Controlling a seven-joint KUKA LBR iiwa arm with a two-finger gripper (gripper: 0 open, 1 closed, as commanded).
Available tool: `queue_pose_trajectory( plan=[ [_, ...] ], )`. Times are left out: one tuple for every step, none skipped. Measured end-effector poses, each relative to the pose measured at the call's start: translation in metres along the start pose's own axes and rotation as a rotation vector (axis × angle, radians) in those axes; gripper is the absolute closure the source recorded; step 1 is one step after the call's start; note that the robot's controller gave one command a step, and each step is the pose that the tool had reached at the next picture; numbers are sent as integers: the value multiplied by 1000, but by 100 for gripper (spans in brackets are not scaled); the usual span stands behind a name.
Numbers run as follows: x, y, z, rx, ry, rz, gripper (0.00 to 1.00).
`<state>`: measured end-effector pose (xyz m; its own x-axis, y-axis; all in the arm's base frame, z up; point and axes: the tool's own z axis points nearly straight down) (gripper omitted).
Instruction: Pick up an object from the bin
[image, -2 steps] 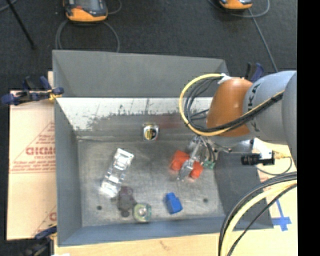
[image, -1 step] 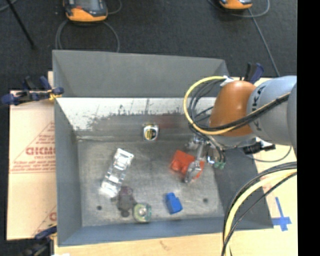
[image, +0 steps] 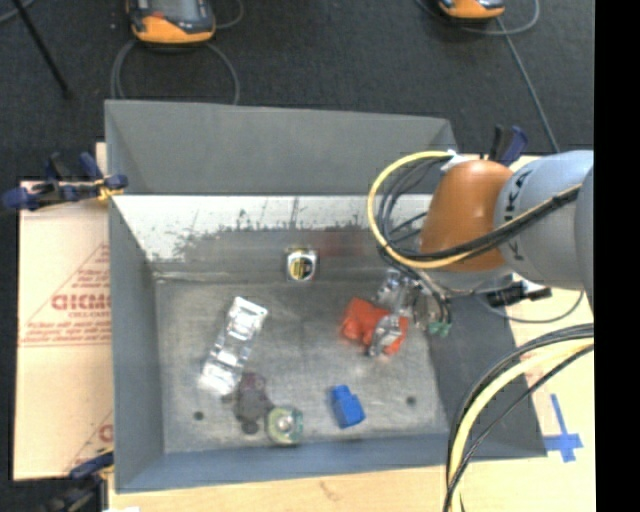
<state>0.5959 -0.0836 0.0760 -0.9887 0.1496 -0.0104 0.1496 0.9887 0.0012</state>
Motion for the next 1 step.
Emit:
queue_pose_trajectory(
  plan=[
    [-3,24,-155,0,-3,19,100]
  ],
)
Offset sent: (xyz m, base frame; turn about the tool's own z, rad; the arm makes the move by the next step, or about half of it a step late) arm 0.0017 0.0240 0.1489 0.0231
